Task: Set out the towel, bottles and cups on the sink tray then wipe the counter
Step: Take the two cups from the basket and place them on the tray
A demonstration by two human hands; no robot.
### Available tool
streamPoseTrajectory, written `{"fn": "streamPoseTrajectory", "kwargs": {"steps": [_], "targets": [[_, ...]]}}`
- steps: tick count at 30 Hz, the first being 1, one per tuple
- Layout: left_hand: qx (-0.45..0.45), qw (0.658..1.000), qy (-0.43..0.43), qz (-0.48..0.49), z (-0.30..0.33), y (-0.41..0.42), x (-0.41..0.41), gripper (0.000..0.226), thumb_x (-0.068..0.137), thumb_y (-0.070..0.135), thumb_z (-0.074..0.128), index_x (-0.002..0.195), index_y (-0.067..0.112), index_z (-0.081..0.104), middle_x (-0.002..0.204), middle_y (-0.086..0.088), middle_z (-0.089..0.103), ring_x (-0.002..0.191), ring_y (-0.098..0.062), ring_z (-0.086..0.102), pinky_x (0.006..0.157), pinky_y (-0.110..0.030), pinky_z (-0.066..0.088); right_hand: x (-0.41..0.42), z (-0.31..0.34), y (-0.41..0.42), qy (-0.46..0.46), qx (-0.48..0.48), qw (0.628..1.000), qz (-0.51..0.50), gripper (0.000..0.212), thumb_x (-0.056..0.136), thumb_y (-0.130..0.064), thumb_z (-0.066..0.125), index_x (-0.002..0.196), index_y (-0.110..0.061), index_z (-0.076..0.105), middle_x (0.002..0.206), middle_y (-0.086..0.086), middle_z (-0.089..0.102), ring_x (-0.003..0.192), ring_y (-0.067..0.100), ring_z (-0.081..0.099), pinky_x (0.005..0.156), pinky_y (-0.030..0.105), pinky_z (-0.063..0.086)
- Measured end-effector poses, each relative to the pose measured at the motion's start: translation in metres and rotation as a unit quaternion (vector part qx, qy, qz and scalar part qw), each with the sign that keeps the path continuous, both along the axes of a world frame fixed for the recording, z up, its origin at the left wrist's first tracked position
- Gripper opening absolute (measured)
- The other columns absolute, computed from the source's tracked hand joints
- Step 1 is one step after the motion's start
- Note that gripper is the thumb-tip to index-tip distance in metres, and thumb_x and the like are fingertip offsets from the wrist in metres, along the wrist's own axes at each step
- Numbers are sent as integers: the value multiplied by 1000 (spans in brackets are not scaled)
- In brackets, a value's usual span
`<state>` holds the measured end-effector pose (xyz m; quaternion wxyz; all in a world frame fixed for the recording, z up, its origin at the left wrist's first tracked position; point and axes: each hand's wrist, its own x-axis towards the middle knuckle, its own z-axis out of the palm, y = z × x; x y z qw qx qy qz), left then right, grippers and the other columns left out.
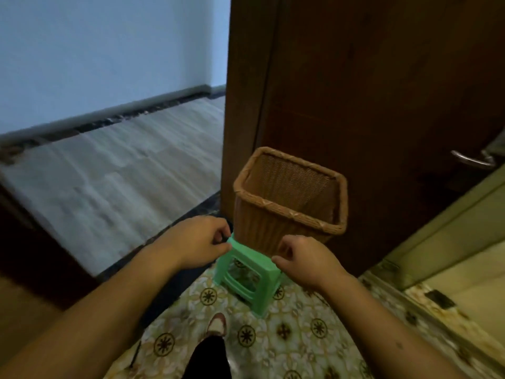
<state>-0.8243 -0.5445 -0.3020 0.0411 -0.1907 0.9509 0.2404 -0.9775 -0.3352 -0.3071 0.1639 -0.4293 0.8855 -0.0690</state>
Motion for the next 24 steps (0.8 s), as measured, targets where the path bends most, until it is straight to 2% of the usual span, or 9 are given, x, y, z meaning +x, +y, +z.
{"fn": "streamPoseTrajectory", "kwargs": {"steps": [3, 6, 9, 13, 15, 18, 20, 22, 24], "targets": [[63, 997, 15, -31, -18, -24, -66, 20, 83, 55, 68, 95, 39, 65, 82, 20, 63, 72, 5, 59, 67, -23, 49, -54, -9, -15, -9, 23, 999, -40, 24, 88, -51, 63, 99, -30, 65, 98, -7, 68, 92, 14, 64, 73, 34, 53], [118, 992, 19, -49, -31, -56, -126, 14, 85, 52, 69, 93, 43, 63, 86, 18, 64, 76, 5, 61, 66, -19, 46, -112, -17, -47, -18, 35, 997, -70, 21, 90, -50, 63, 99, -31, 64, 95, -8, 67, 86, 12, 62, 65, 30, 46], [150, 987, 10, -58, -36, -99, -182, 9, 88, 44, 70, 92, 41, 63, 86, 17, 66, 76, 4, 63, 69, -21, 48, -166, -21, -86, -43, 35, 994, -99, 19, 91, -46, 64, 97, -29, 66, 92, -6, 69, 85, 14, 64, 68, 32, 51], [157, 986, -23, -59, -47, -148, -252, 10, 89, 40, 69, 97, 36, 64, 89, 11, 69, 81, -3, 65, 75, -28, 54, -226, -31, -121, -56, 46, 989, -129, 19, 94, -42, 62, 101, -25, 67, 97, -3, 70, 93, 18, 65, 81, 41, 57], [158, 985, -39, -61, -56, -160, -286, 9, 89, 39, 68, 96, 36, 63, 87, 11, 68, 82, -6, 64, 76, -29, 53, -250, -41, -129, -66, 42, 986, -149, 17, 95, -40, 62, 101, -25, 68, 97, -3, 70, 93, 18, 65, 82, 43, 57], [146, 984, -52, -84, -70, -164, -328, 7, 89, 39, 66, 94, 37, 62, 85, 12, 64, 84, -7, 61, 72, -28, 47, -277, -60, -131, -95, 38, 979, -177, 11, 94, -39, 64, 93, -29, 66, 85, -10, 65, 85, 15, 65, 75, 39, 57], [137, 983, -62, -105, -83, -162, -349, 7, 91, 40, 64, 96, 36, 62, 90, 14, 62, 89, -8, 60, 73, -28, 45, -292, -75, -130, -117, 49, 975, -183, 10, 94, -40, 65, 87, -32, 64, 81, -14, 61, 80, 12, 62, 68, 32, 50], [124, 981, -86, -121, -99, -158, -367, 11, 93, 40, 62, 101, 33, 64, 99, 11, 62, 96, -12, 60, 77, -28, 44, -307, -90, -130, -143, 57, 970, -189, 12, 94, -39, 65, 84, -34, 62, 81, -15, 62, 80, 10, 61, 65, 28, 44], [117, 977, -121, -129, -114, -155, -381, 24, 94, 39, 60, 114, 27, 65, 115, 7, 64, 106, -17, 60, 83, -27, 41, -321, -108, -132, -170, 72, 964, -192, 13, 94, -38, 65, 83, -33, 61, 86, -9, 66, 83, 13, 62, 67, 28, 44]]}}
